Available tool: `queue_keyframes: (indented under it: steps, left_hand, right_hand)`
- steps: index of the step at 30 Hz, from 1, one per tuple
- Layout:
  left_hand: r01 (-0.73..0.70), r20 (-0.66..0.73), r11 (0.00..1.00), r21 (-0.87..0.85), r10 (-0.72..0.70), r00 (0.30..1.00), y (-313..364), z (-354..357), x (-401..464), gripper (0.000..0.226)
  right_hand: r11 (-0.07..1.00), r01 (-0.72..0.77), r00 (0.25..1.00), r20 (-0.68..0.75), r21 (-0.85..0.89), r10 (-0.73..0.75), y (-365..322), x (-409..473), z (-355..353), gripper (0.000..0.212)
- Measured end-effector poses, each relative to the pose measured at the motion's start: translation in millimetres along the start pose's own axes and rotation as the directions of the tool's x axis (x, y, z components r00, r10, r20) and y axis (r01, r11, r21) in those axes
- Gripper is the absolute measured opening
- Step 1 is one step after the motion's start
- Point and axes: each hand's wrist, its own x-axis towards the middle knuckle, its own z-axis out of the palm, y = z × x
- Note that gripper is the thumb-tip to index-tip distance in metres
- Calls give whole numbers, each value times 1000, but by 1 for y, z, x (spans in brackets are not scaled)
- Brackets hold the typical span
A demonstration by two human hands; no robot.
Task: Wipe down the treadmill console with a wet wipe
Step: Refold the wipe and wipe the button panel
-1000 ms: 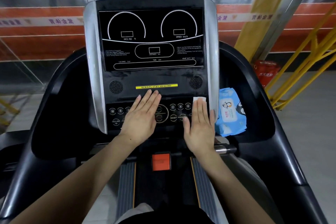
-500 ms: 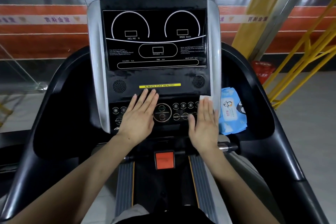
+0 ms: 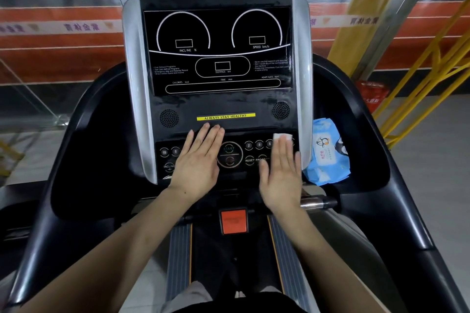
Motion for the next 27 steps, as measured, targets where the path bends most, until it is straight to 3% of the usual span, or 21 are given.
queue_keyframes:
  steps: [3,5,7,10,13,19,21,24,27]
  left_hand:
    - [9,-2,1000,-8,-9,1000,1,2,0,81]
    - [6,-2,1000,-6,-6,1000,1,2,0,82]
    - [2,-3,1000,1,-2,1000,0,2,0,82]
    - [-2,1,1000,5,2,1000,0,3,0,81]
    - [14,-4,1000,-5,-14,1000,3,4,0,81]
    - [26,-24,1000,-3,-26,999,5,7,0,83]
    - [28,-35,1000,2,-28,999,7,8,0,82]
    - [41,-42,999,-2,-41,998,10,9,-1,82]
    - [55,-51,998,0,-55,997,14,10,-1,81]
  right_hand:
    - [981,192,977,85,35,-194,-44,-11,10,66]
    - [969,245,961,125,32,-247,-49,-15,10,67]
    - [979,204,971,129,4,-203,-26,-13,5,66]
    - [1000,5,999,47,-8,-5,22,-9,-5,68]
    - [995,-91,995,31,43,90,25,-8,-5,69]
    - [961,260,947,173,89,-272,-39,-30,6,65]
    - [975,220,959,176,41,-224,-16,-28,3,65]
    - [1000,26,989,146,1,-26,31,-28,-7,68]
    - [997,-79,991,114,27,75,33,-29,-6,73]
